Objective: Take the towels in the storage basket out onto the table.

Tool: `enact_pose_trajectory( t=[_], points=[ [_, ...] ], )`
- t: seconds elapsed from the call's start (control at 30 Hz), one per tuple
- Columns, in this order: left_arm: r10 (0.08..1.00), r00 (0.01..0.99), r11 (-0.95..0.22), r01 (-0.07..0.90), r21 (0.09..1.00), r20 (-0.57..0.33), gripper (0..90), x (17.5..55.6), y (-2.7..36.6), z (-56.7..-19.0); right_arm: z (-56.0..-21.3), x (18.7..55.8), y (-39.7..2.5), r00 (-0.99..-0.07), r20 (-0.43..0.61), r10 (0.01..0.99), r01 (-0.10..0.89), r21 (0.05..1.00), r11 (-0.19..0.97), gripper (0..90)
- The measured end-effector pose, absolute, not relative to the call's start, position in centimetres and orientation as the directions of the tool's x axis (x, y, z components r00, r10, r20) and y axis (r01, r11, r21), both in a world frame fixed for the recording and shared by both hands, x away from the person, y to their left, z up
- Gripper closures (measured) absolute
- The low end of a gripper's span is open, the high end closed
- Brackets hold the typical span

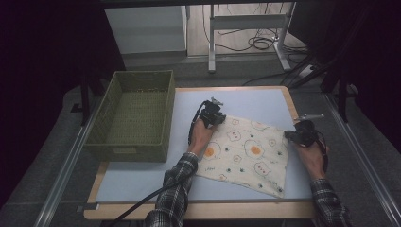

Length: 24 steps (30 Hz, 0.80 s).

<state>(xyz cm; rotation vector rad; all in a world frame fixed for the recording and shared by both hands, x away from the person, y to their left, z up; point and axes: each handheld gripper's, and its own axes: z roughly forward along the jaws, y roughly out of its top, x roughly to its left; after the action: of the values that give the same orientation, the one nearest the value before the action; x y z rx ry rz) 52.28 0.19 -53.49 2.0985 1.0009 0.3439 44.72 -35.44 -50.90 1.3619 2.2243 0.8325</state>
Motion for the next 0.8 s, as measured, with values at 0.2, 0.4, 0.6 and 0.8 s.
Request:
enact_pose_trajectory(
  t=[0.2, 0.4, 0.6, 0.8],
  points=[
    [0.782, 0.622, -0.384, 0.527, 0.758, -0.036, 88.6, 52.4, 0.8, -52.7, -50.2, 46.3, -35.0, -0.442, -0.075, 0.894, 0.643, 0.669, 0.374, 87.3],
    [0.805, 0.592, -0.311, 0.490, 0.815, -0.048, 88.7, 52.4, 3.1, -49.3, -47.2, 48.3, -34.7, -0.424, -0.073, 0.903, 0.595, 0.729, 0.338, 87.4],
    [0.797, 0.600, -0.286, 0.484, 0.827, -0.075, 88.6, 50.1, 5.0, -48.3, -45.1, 46.3, -34.1, -0.474, -0.071, 0.878, 0.535, 0.769, 0.351, 87.4],
    [0.783, 0.620, -0.297, 0.447, 0.844, -0.053, 88.6, 46.3, 5.6, -48.4, -44.7, 42.6, -34.2, -0.528, -0.079, 0.846, 0.495, 0.780, 0.382, 87.4]
  ],
)
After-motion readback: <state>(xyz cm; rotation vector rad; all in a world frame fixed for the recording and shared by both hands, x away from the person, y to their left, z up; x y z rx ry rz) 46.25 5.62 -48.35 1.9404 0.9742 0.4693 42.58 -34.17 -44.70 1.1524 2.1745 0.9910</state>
